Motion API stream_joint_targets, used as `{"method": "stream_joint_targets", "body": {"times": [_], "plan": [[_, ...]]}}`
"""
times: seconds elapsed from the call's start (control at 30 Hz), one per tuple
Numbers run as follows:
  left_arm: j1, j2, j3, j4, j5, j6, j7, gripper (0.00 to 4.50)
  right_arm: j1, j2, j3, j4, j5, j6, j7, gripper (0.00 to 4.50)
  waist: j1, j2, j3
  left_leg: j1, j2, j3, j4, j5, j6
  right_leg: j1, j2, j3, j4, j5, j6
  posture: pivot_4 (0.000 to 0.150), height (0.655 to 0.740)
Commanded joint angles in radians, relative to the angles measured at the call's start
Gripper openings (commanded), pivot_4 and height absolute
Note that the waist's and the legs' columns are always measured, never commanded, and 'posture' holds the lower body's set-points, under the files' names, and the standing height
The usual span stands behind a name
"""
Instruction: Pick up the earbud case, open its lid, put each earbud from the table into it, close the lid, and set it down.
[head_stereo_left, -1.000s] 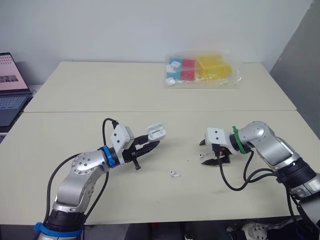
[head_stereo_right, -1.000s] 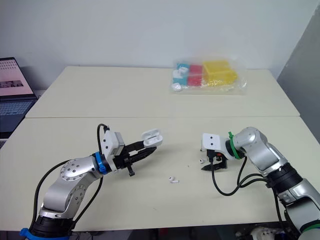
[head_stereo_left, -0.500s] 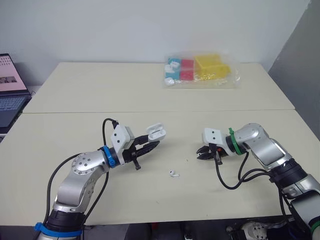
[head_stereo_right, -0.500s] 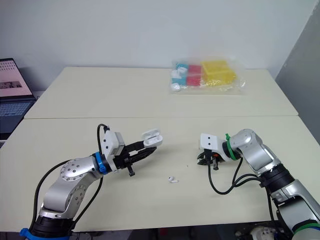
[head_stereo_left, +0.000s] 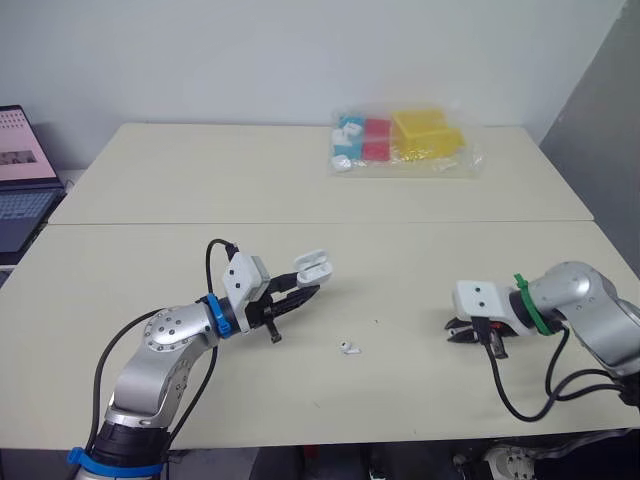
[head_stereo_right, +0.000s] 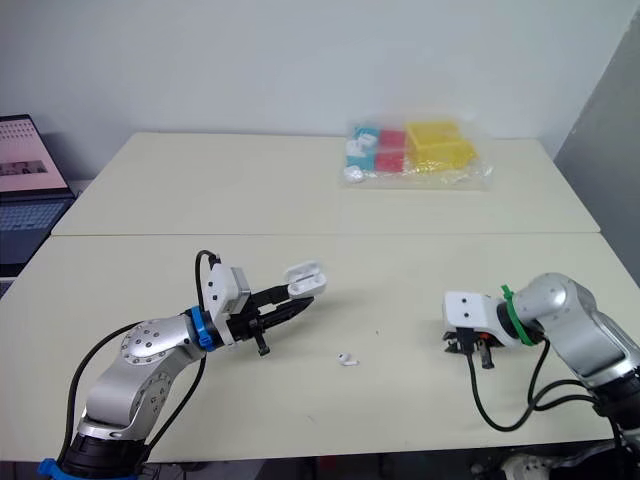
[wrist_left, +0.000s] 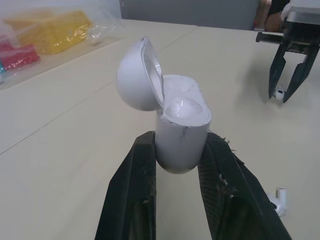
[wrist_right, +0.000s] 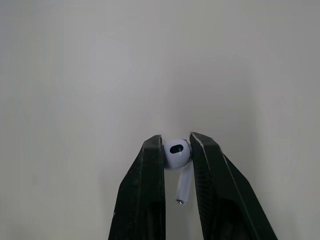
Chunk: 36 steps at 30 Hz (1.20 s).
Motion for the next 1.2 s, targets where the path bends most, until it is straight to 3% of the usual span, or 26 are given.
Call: {"method": "stream_joint_targets", "body": {"times": [0.03,0.27,0.57,0.83,1.0,1.13,1.2], "plan": [[-0.006,0.009,0.002,-0.024,0.0,-0.021,-0.005,0.79,0.076,-0.082,-0.106,-0.007,-0.014,-0.031,-0.024,0.4,0.0,0.0,0.0,0.0,0.0,0.001,0.0,0.0,0.0,0.0,0.0,0.0,0.0,0.0,0.0,0.15,0.74],[-0.012,0.014,0.004,-0.005,0.002,-0.035,-0.016,0.79,0.122,-0.076,-0.122,0.017,0.001,-0.038,-0.042,0.4,-0.013,-0.001,0.001,0.006,0.001,0.001,0.0,0.0,0.0,0.003,0.0,0.003,0.001,0.0,-0.001,0.15,0.74],[0.012,0.02,0.007,-0.024,-0.002,-0.025,-0.006,0.79,0.104,-0.036,-0.144,0.033,0.021,-0.08,-0.052,3.52,-0.011,-0.002,0.001,0.006,0.001,0.001,-0.001,0.0,0.0,0.003,0.0,0.002,0.0,0.0,0.0,0.15,0.74],[0.044,0.034,0.018,-0.047,-0.001,-0.014,0.011,0.79,0.212,-0.127,-0.327,-0.18,0.181,0.111,-0.005,3.56,-0.008,0.0,0.002,0.006,0.001,0.001,-0.002,0.0,0.0,0.003,0.0,0.002,0.0,0.0,-0.001,0.15,0.74],[0.058,0.037,0.015,-0.053,0.003,-0.01,0.027,0.79,0.203,-0.192,-0.272,-0.291,0.089,0.356,-0.135,3.56,-0.009,0.0,0.002,0.006,0.001,-0.001,-0.001,0.0,0.0,0.003,-0.003,0.002,0.0,-0.001,-0.002,0.15,0.74],[0.073,0.037,0.01,-0.08,0.002,0.0,0.037,0.79,0.188,-0.194,-0.246,-0.322,0.094,0.419,-0.158,3.56,-0.009,0.0,0.002,0.006,0.001,-0.001,-0.002,0.0,-0.001,0.003,-0.003,0.002,-0.001,-0.004,-0.006,0.15,0.74],[0.076,0.034,-0.002,-0.085,0.004,0.005,0.037,0.79,0.134,-0.178,-0.156,-0.271,0.046,0.415,-0.174,3.56,-0.01,0.0,0.002,0.006,0.001,-0.001,-0.002,0.0,-0.001,0.003,-0.003,0.002,-0.001,-0.004,-0.006,0.15,0.74]]}}
